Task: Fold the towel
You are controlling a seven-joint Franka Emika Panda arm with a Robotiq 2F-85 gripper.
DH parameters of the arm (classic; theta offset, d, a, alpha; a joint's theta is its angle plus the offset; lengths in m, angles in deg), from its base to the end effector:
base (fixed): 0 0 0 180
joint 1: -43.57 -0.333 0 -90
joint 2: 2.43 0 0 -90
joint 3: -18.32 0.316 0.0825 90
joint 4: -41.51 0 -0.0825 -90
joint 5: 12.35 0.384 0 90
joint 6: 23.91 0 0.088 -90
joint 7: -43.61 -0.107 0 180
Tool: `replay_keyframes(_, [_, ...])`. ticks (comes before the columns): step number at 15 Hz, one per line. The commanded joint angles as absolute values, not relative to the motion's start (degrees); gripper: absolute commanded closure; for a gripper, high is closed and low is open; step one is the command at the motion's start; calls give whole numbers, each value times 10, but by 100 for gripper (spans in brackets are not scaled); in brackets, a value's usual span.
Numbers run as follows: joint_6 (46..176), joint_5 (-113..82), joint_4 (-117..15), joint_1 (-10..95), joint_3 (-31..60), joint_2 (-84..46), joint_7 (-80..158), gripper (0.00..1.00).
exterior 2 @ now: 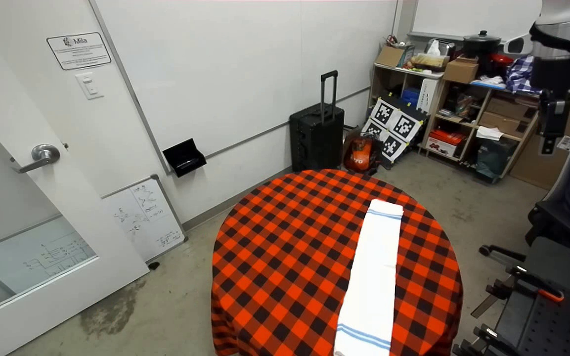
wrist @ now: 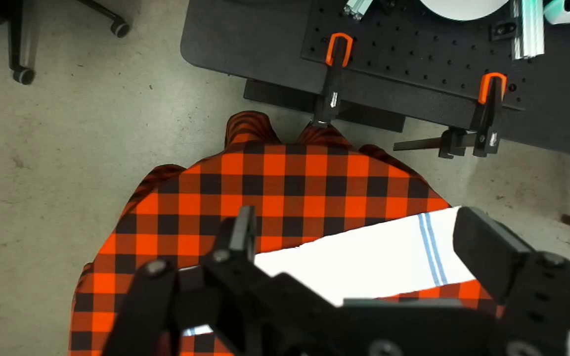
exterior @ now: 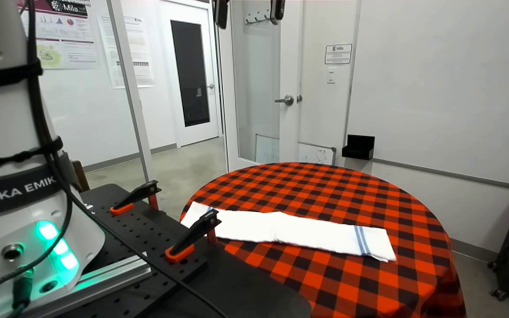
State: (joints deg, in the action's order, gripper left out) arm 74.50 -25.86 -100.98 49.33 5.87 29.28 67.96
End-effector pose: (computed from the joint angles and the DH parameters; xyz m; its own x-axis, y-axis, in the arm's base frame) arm 0.3330 -0.1356 0.4581 0.9474 0.2038 -0.2468 0.2115 -0.9774 0.0046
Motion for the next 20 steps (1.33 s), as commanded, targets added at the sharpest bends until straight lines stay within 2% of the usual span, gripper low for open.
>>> replay_keyframes(1, [744,-259,-1009,492,58,293,679,0])
replay_keyframes(5, [767,-253,-1018,490,57,290,673,0])
replay_keyframes(13, [910,-231,-1091,484,64,263,644,0])
replay_keyframes(20, [1105,-219,-1132,483,85,132,580,0])
